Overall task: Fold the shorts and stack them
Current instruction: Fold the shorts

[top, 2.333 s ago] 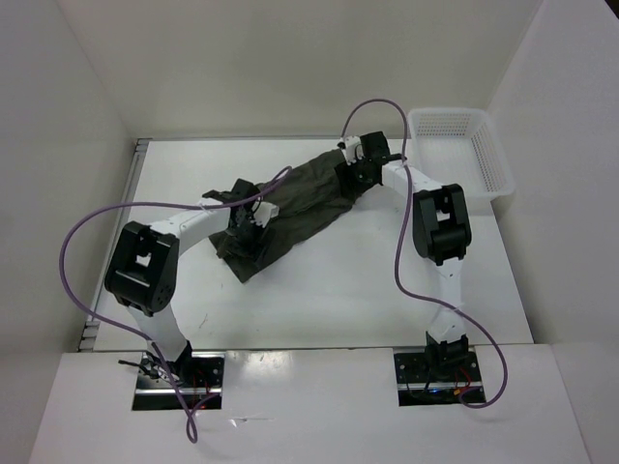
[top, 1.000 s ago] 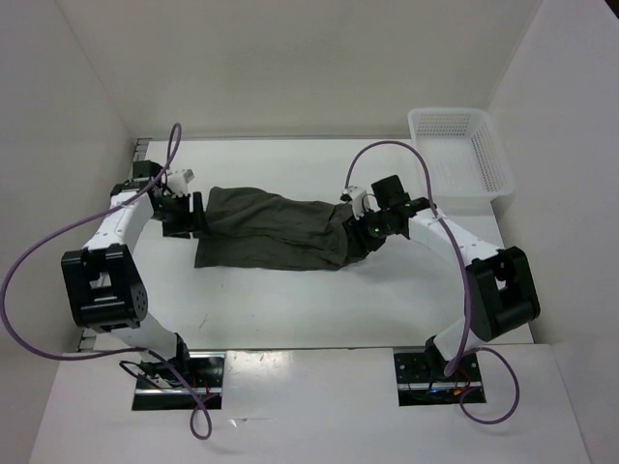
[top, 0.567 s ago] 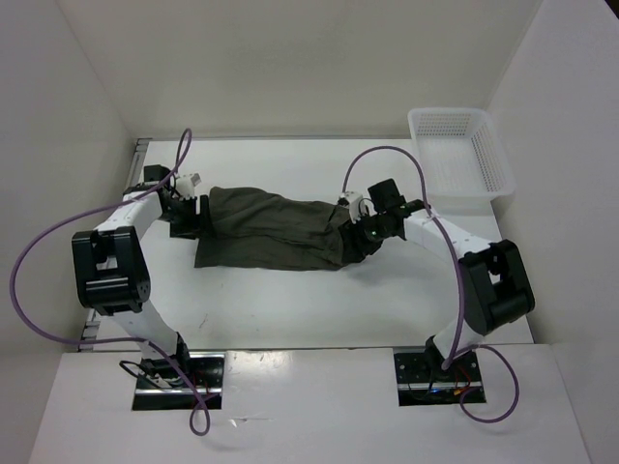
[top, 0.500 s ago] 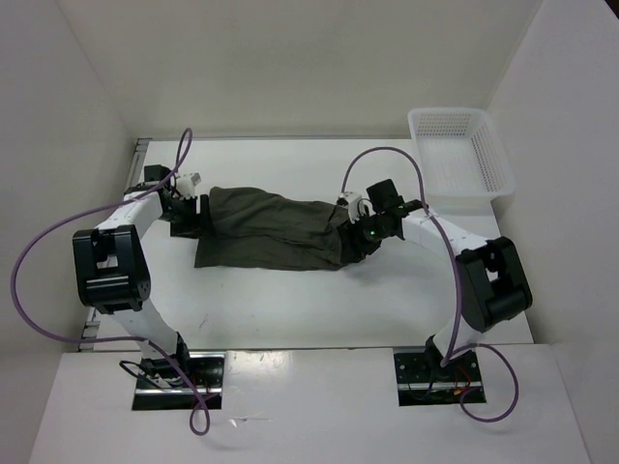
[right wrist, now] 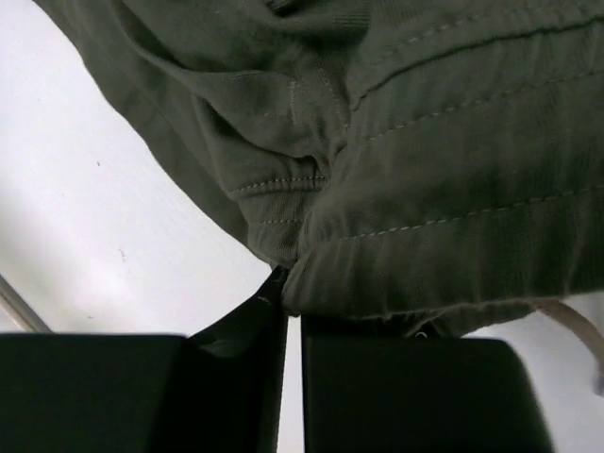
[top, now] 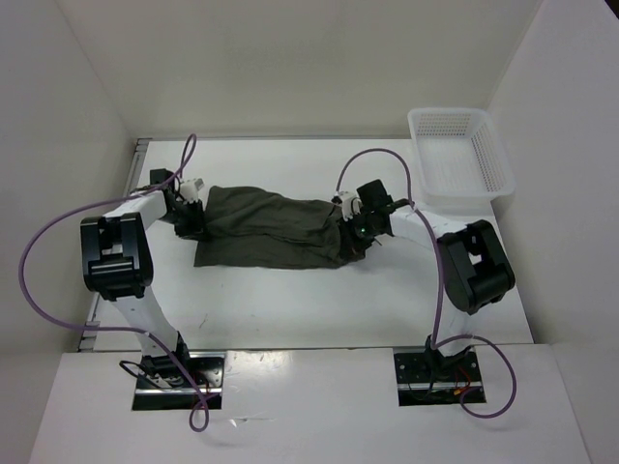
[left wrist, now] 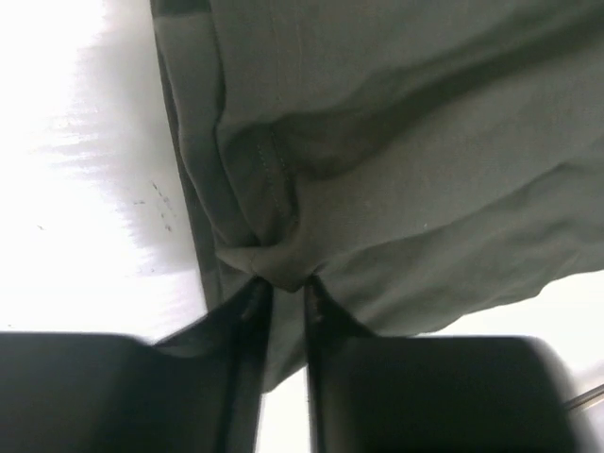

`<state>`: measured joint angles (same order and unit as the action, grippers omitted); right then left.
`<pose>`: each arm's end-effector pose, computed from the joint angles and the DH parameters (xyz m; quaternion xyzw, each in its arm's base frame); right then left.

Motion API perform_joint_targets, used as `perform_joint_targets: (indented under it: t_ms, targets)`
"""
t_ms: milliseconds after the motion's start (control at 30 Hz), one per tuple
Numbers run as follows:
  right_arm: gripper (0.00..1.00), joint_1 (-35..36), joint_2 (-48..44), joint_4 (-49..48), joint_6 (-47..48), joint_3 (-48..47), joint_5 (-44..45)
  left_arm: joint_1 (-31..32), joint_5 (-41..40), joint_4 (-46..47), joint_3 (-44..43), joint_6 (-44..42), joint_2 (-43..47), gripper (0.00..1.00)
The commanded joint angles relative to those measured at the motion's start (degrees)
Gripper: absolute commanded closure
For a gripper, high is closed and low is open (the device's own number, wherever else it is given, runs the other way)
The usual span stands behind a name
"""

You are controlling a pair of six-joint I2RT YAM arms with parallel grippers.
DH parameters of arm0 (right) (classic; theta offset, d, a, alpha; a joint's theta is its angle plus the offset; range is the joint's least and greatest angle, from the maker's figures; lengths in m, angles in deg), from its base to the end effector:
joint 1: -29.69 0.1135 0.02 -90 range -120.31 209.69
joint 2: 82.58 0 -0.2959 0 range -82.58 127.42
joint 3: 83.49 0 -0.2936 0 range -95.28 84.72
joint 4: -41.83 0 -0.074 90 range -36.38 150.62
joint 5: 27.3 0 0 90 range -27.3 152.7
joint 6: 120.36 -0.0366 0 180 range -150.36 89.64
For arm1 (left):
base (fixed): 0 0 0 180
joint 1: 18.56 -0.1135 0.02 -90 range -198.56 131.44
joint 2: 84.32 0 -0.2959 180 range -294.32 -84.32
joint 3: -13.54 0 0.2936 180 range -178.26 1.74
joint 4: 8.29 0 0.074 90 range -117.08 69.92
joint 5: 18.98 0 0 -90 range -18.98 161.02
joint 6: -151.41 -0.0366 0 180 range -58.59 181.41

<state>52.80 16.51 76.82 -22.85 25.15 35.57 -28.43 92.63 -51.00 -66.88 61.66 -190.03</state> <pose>0.3388 0.1627 0.1744 -0.3028 0.8966 0.2569 0.1962 0.4023 0.0563 0.1728 -0.0494 0.9636 -0.1677 0.2022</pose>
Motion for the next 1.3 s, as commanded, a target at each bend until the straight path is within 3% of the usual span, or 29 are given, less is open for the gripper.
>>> perform_joint_targets:
  t_ms: [0, 133, 333, 467, 533, 667, 833, 1000, 1167, 1267]
  targets:
    - [0.94, 0.44, -0.29, -2.21, 2.84, -5.72, 2.44, -0.06, 2.21, 0.86, -2.84, -0.25, -0.46, 0.86]
    - [1.00, 0.44, -2.40, 2.54, 8.13, -13.44, -0.19, -0.06, 0.10, 0.34, -5.81, -0.25, 3.48, 1.00]
    - [1.00, 0.44, -3.55, 9.23, 15.69, -22.25, 0.41, -1.21, 0.72, -3.36, -15.04, -0.25, 6.82, 1.00]
    - [1.00, 0.44, -4.77, 2.22, 15.00, -20.86, 17.13, -1.21, 2.65, -6.16, -20.05, -0.25, 9.64, 1.00]
    - [1.00, -2.00, -4.78, -1.73, 14.47, -19.44, 21.23, -1.21, 5.10, -8.18, -20.58, -0.25, 10.79, 1.00]
    - [1.00, -5.35, -4.78, -6.23, 11.48, -16.64, 28.60, -1.21, 6.34, -10.74, -17.52, -0.25, 14.12, 1.00]
    - [1.00, -5.36, -5.31, -10.09, 8.85, -15.58, 30.21, -0.60, 5.73, -10.22, -9.79, -0.25, 14.83, 1.00]
    - [1.00, -5.36, -3.38, -15.02, 5.42, -14.34, 35.56, 0.02, 5.73, -8.03, -7.49, -0.25, 14.83, 1.00]
    - [1.00, -5.36, -1.27, -15.92, 5.31, -15.40, 34.35, 1.25, 5.73, -8.55, -6.18, -0.25, 14.83, 1.00]
    - [1.00, -5.36, -1.27, -5.07, 18.26, -15.23, 19.61, 2.75, 3.80, -10.13, -2.50, -0.25, 14.83, 1.00]
